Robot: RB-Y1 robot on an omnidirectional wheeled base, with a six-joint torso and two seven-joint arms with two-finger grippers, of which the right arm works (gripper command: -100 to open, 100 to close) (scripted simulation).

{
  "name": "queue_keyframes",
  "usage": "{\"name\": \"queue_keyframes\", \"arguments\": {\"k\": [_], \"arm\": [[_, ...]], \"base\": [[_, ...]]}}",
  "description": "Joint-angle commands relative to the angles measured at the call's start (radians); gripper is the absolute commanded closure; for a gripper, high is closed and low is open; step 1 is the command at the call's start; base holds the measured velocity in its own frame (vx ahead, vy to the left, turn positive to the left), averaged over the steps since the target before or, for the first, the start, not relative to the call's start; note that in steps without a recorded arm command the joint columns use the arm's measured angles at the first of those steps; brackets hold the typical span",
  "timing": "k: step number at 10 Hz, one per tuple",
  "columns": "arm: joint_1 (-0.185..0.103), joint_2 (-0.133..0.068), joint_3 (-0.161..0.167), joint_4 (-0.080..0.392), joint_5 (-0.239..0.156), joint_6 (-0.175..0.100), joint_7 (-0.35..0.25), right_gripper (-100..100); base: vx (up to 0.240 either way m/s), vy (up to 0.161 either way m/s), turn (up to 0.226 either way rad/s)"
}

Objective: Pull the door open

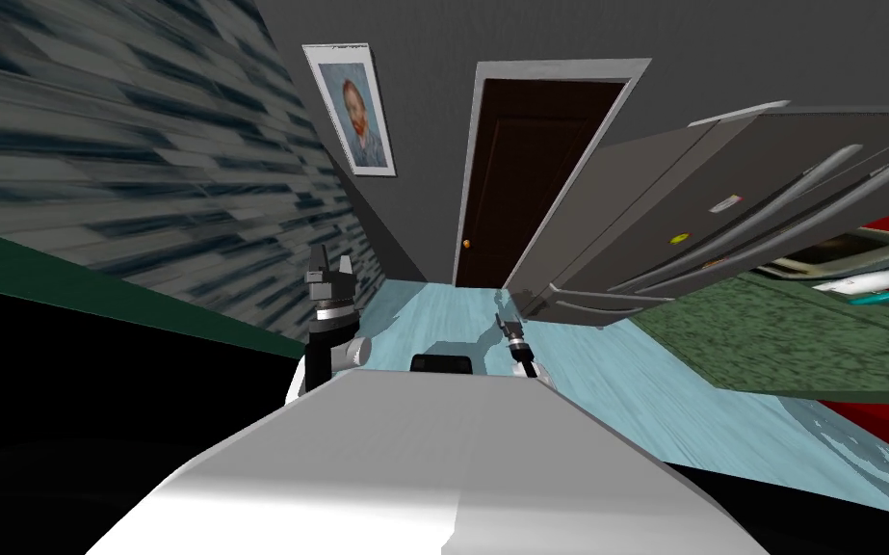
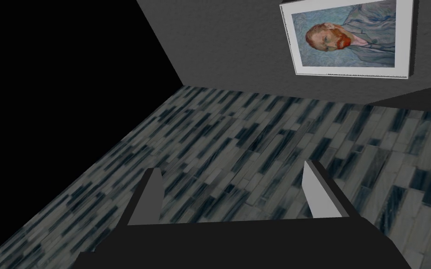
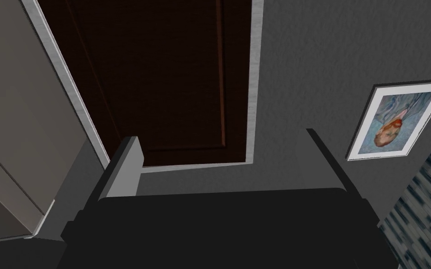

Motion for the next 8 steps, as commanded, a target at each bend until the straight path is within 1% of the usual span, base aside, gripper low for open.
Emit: {"name": "queue_keyframes", "arguments": {"k": [1, 4, 6, 8], "arm": [[0.003, 0.002, -0.029, -0.002, 0.015, -0.003, -0.007, -100], [0.008, 0.006, -0.083, -0.001, 0.041, -0.009, -0.017, -100], [0.011, 0.009, -0.118, 0.000, 0.058, -0.014, -0.023, -100], [0.014, 0.012, -0.156, 0.001, 0.075, -0.018, -0.030, -100]], "base": [[-0.102, -0.131, 0.107], [-0.034, -0.126, 0.098], [0.027, -0.094, 0.103], [0.078, -0.096, 0.106]]}}
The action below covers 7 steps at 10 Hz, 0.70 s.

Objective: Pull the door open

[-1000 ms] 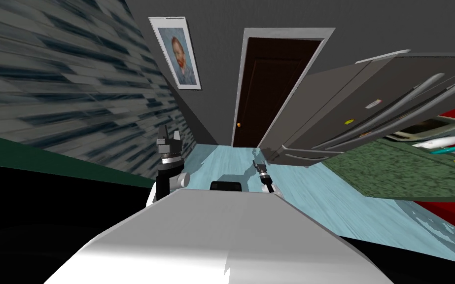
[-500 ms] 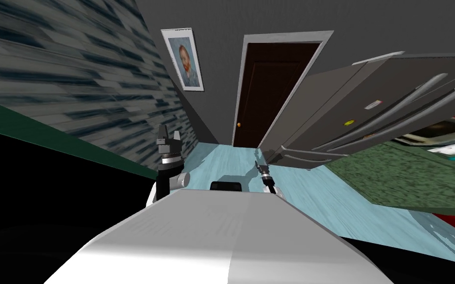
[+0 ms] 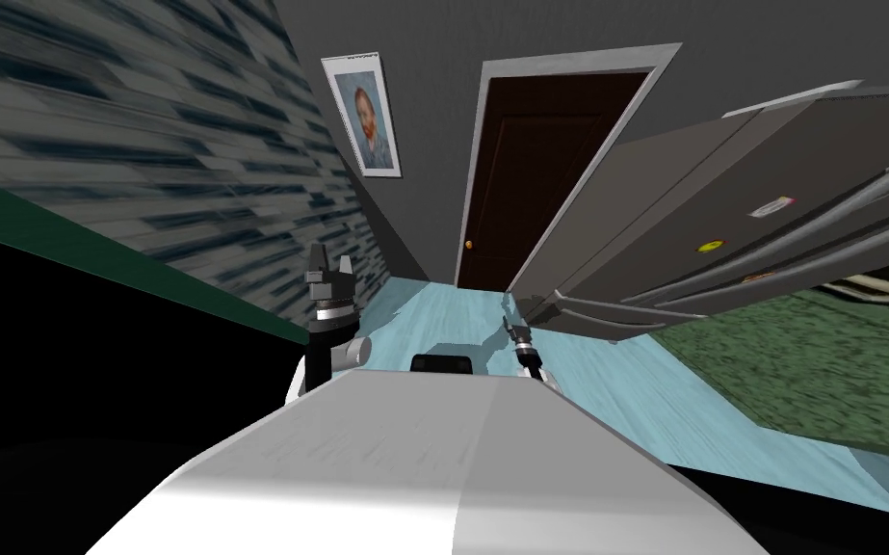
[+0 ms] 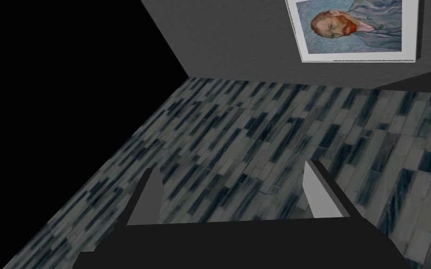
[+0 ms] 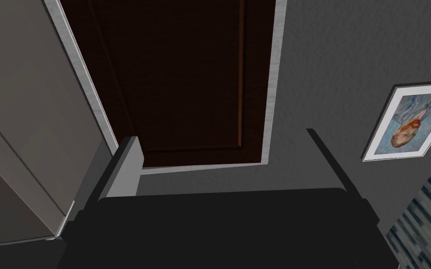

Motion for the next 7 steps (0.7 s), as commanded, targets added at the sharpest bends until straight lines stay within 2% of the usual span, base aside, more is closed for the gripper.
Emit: {"name": "queue_keyframes", "arguments": {"k": [1, 3, 7], "arm": [[0.000, 0.003, -0.028, 0.001, 0.014, -0.001, -0.005, -100], [0.003, 0.005, -0.058, 0.002, 0.028, -0.005, -0.011, -100], [0.007, 0.009, -0.109, 0.003, 0.053, -0.011, -0.020, -100]], "base": [[0.098, -0.086, 0.080], [0.146, -0.082, 0.086], [0.184, -0.041, 0.065]]}}
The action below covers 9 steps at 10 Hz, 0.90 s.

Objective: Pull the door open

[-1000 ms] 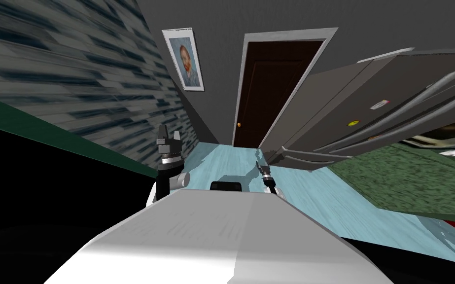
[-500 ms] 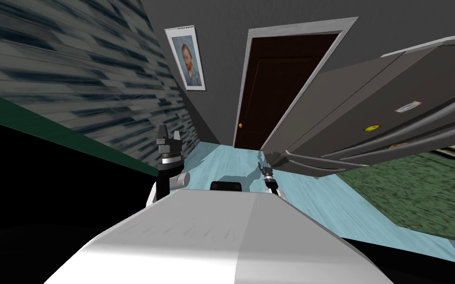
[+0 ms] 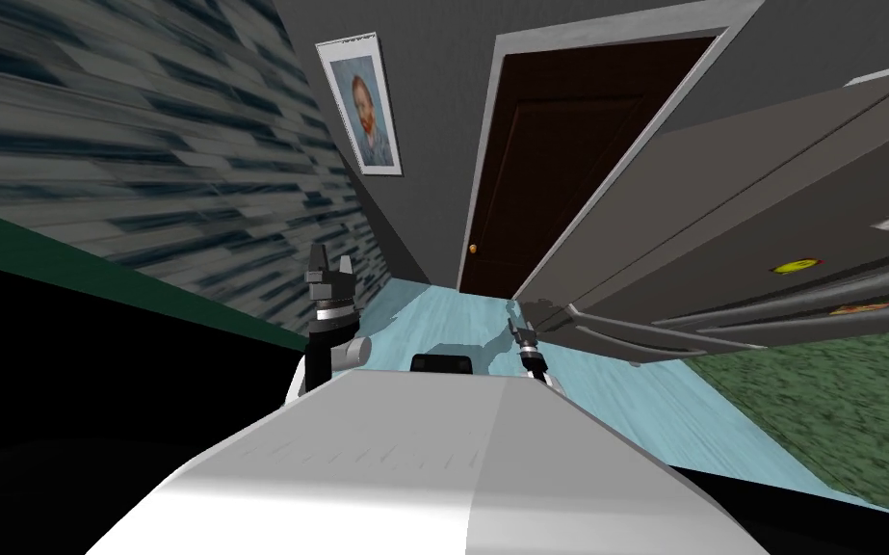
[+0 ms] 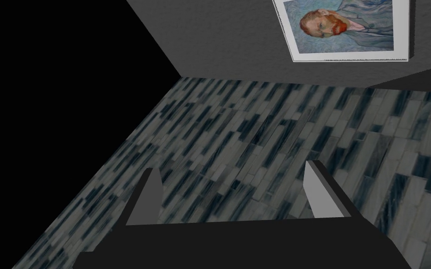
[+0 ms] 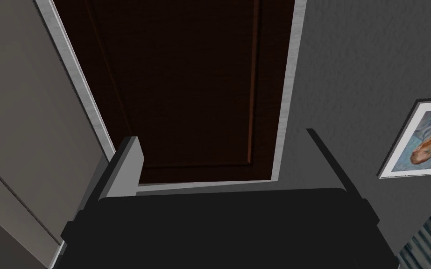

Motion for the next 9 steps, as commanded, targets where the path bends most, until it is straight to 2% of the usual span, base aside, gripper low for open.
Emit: {"name": "queue_keyframes", "arguments": {"k": [1, 9], "arm": [[-0.004, -0.004, -0.018, 0.016, 0.006, -0.009, 0.001, -100], [0.001, 0.001, -0.076, 0.017, 0.034, -0.016, -0.010, -100]], "base": [[0.202, -0.015, 0.033], [0.191, -0.009, 0.035]]}}
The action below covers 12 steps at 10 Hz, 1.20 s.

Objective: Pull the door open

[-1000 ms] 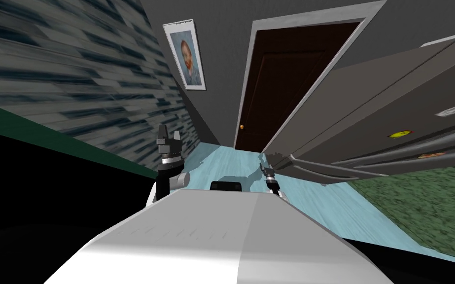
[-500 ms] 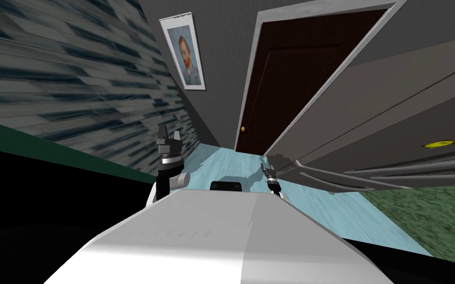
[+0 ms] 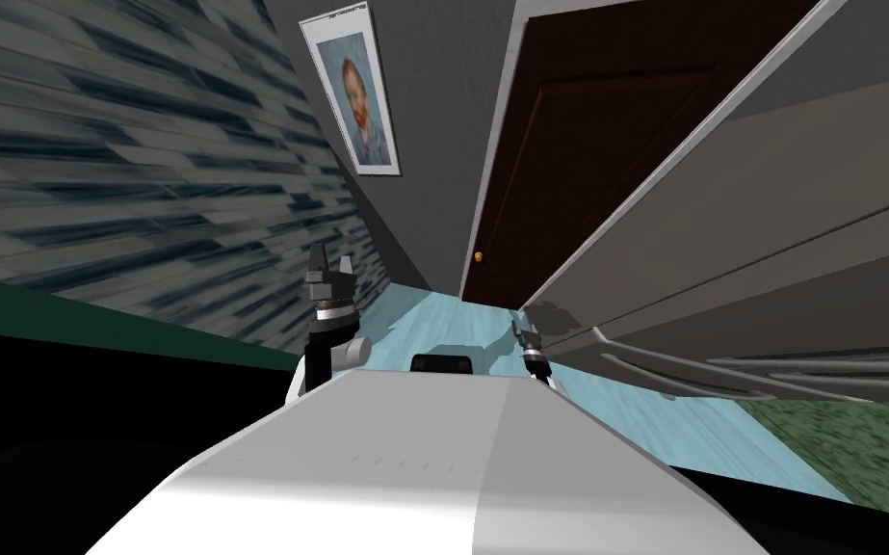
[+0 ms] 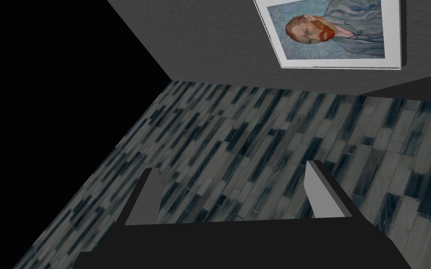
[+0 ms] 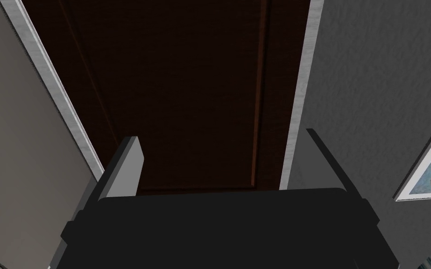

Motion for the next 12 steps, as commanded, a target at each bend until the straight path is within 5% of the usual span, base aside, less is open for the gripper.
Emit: {"name": "queue_keyframes", "arguments": {"k": [1, 12], "arm": [[0.000, 0.001, -0.011, 0.002, 0.005, -0.002, -0.001, -100], [0.005, 0.004, -0.057, 0.003, 0.027, -0.008, -0.010, -100]], "base": [[0.197, 0.019, 0.027], [0.207, 0.021, 0.017]]}}
